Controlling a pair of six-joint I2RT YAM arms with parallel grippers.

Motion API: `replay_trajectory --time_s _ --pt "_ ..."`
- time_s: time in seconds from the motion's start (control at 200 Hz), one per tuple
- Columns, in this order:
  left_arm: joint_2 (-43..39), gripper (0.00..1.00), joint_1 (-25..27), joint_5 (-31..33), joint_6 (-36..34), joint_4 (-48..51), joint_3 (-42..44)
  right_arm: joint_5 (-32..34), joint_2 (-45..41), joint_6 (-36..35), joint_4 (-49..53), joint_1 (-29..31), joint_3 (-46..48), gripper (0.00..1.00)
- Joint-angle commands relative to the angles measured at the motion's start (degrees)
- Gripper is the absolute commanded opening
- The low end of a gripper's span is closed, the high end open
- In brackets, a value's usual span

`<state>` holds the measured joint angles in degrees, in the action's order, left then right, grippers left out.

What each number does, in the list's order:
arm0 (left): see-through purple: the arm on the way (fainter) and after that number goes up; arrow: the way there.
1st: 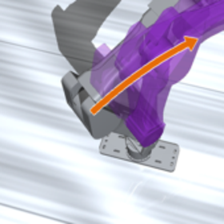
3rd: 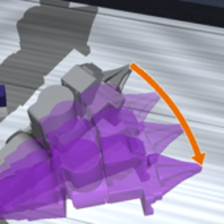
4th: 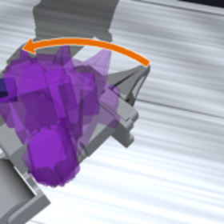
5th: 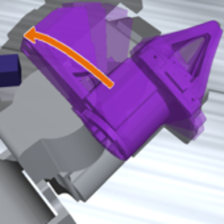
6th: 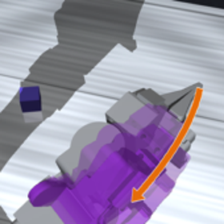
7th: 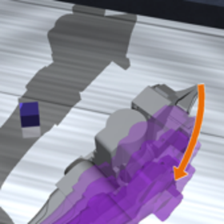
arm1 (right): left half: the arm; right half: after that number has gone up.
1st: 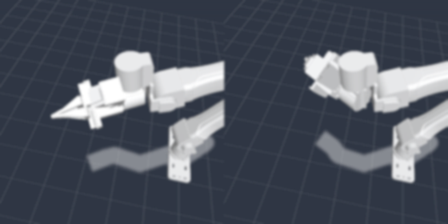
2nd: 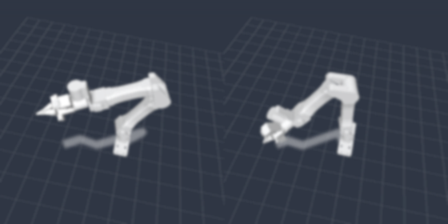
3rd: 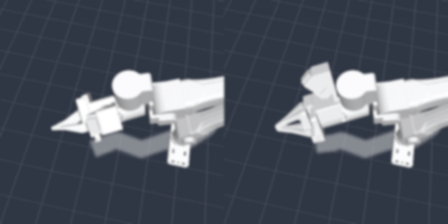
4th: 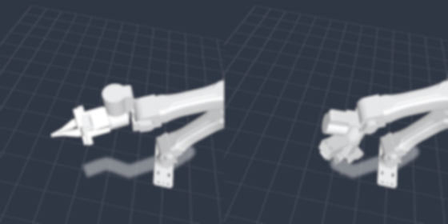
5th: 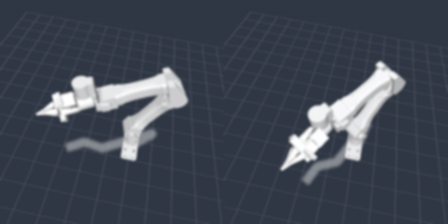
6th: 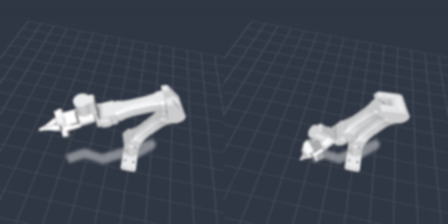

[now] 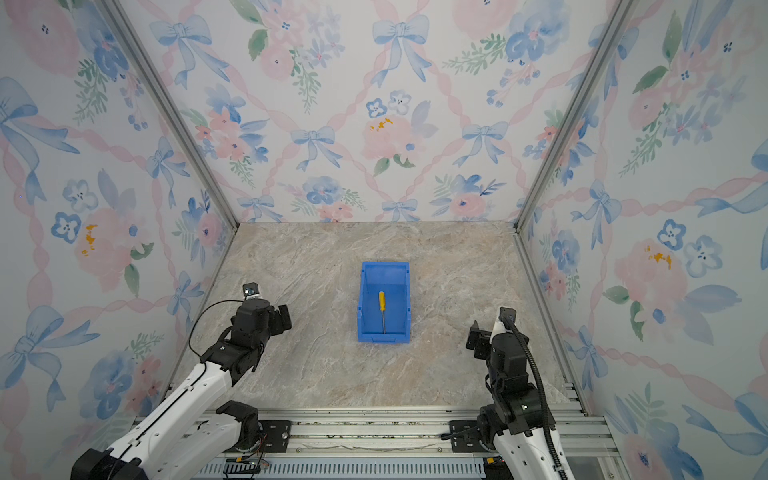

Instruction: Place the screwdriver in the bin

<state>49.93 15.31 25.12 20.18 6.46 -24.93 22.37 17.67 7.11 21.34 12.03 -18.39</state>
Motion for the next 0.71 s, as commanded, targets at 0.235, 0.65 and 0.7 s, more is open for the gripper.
replay_trajectory --time_s 0.235,0.65,0.7 --pt "8.21 0.98 -1.75 1.16 -13.08 -26.96 5.93 0.98 17.03 -6.02 -29.24 -0.73 8.35 0.97" --pt "23.8 0.97 -3.92 -2.78 -15.91 -60.71 13.14 -5.13 52.76 -7.86 -58.37 -3.69 -0.04 0.97" --pt "24.97 0.97 -4.16 -3.36 -16.26 -62.05 12.88 -5.44 55.3 -8.04 -61.04 -3.86 -0.86 0.97"
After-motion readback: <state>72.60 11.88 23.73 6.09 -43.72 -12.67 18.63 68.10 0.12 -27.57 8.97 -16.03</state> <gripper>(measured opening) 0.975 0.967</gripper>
